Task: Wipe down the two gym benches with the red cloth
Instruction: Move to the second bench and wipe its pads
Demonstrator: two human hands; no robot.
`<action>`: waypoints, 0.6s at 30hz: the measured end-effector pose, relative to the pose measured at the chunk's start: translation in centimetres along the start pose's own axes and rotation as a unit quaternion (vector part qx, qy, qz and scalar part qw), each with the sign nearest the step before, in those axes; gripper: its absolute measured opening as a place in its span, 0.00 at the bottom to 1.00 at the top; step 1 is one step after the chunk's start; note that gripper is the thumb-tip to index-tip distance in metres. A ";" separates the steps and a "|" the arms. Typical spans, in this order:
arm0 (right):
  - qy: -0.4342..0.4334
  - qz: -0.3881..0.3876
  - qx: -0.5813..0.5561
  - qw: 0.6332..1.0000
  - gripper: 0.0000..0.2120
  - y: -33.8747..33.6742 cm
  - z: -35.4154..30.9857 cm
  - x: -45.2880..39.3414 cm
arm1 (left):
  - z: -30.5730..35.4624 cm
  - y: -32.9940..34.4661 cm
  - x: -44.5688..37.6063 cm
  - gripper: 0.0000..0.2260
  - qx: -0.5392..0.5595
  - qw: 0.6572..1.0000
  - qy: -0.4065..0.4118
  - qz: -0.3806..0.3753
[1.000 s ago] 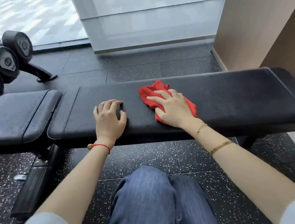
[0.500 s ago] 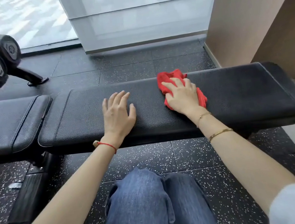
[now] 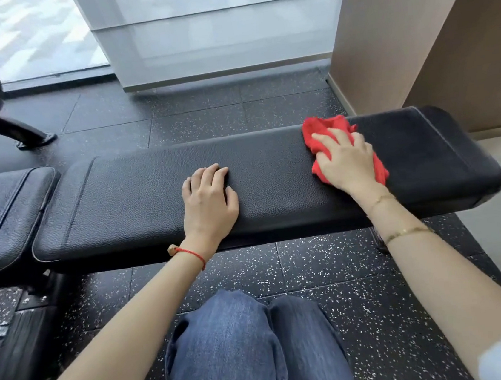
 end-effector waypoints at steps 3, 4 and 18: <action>-0.011 -0.026 0.001 1.000 0.21 0.7 -2.7 -1.8 | 0.0 0.0 0.0 0.19 -0.005 1.000 -0.004 0.004; -0.036 -0.030 -0.003 0.999 0.21 0.9 -4.0 -1.6 | 0.0 0.0 -0.1 0.19 -0.005 1.000 -0.005 0.005; -0.055 0.021 -0.014 0.998 0.21 -0.4 0.7 3.3 | 0.0 0.2 0.2 0.19 -0.009 1.000 -0.003 0.001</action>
Point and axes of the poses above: each hand's wrist, its own x-axis away from the middle knuckle, its own y-axis out of the palm, z = x × y, the point moved 1 cm from there along -x, towards the middle knuckle, and after that the axes turned 2 degrees about z, right-handed, at the moved point
